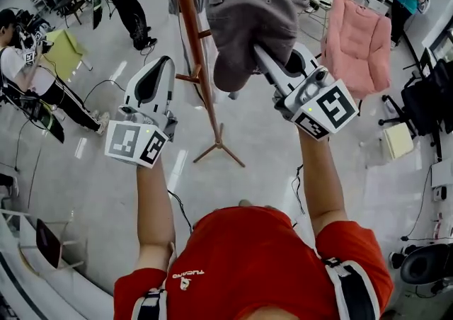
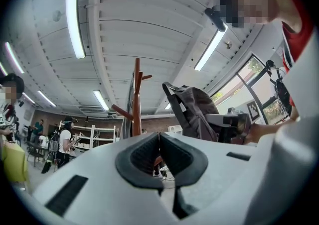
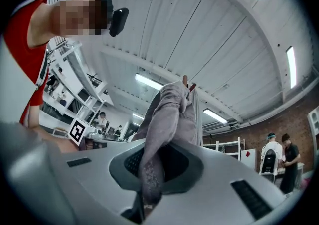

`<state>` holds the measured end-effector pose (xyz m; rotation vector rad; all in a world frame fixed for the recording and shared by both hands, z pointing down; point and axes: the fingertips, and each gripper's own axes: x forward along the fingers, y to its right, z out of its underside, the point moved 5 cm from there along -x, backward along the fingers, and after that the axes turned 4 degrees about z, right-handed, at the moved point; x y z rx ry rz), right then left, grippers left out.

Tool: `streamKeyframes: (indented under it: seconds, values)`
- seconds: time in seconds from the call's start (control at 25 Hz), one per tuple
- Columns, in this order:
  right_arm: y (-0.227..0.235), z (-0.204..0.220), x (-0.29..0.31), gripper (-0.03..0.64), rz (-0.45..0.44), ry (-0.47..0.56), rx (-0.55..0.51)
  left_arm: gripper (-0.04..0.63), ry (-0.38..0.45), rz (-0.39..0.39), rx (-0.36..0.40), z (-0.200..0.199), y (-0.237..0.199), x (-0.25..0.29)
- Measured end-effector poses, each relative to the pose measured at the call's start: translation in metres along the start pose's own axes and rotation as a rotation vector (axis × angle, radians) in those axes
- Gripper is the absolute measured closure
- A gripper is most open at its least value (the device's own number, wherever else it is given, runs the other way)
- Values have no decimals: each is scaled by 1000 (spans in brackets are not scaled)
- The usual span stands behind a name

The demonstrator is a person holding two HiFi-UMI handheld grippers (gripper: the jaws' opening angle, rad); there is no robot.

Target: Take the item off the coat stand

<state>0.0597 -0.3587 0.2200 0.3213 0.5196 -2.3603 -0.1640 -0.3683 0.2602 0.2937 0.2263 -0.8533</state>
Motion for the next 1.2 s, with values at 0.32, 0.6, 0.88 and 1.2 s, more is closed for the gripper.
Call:
streamKeyframes:
  seconds: [0.32, 0.6, 0.88, 1.2]
  values:
    - [-4, 24, -23, 578, 52, -11, 77, 581, -21, -39, -19, 2, 6, -18]
    - [-3, 25, -25, 578, 64, -12, 81, 583, -30, -47, -24, 0, 2, -22]
    - [-5, 24, -37, 578, 60, -4, 82, 583, -32, -42, -23, 2, 14, -21]
    - [-11, 29, -35, 578, 55, -3, 85, 583, -37, -45, -21, 5, 12, -27]
